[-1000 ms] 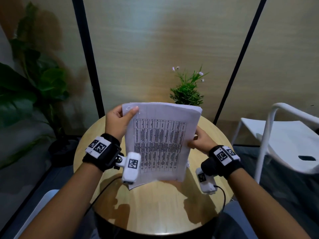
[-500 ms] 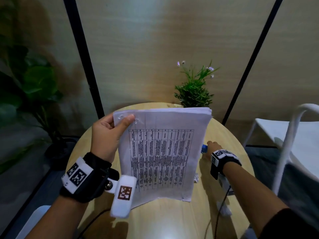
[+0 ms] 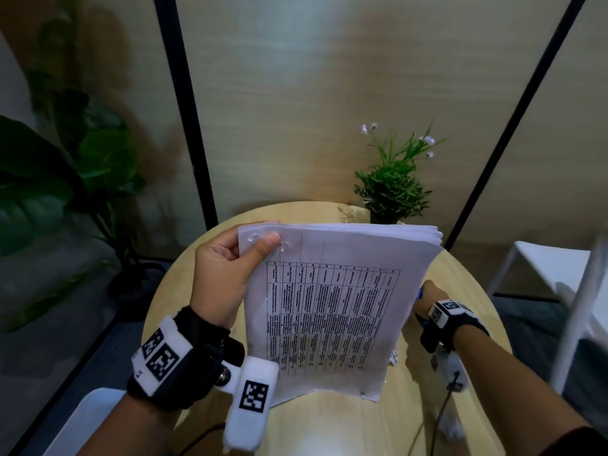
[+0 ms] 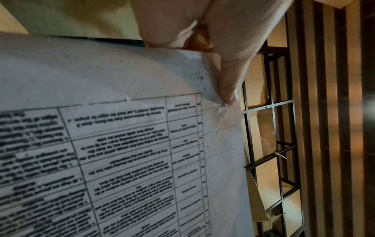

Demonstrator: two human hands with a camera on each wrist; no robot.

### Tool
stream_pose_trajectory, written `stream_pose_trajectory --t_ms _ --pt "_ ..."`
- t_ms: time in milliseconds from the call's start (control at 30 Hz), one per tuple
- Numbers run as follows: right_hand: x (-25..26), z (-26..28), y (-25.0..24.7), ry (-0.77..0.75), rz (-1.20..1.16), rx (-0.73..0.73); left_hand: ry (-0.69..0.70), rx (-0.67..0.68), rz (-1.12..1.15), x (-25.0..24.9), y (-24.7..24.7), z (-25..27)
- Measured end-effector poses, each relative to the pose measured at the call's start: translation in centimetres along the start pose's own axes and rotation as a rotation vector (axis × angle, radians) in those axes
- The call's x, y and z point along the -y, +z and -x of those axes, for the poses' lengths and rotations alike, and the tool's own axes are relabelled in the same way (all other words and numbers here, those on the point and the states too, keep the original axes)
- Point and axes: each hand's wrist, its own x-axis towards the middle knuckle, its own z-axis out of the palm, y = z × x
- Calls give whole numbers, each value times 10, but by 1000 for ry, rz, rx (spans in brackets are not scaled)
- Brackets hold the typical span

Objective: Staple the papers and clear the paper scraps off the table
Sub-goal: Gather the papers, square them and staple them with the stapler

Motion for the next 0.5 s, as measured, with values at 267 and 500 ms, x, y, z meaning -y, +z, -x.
stream_pose_trajectory --t_ms 267,500 --pt "58 83 -104 -365 -656 -347 -15 8 -12 -12 -5 21" --pt "122 251 -182 -826 -1240 -573 -7 -5 -24 -21 -12 41"
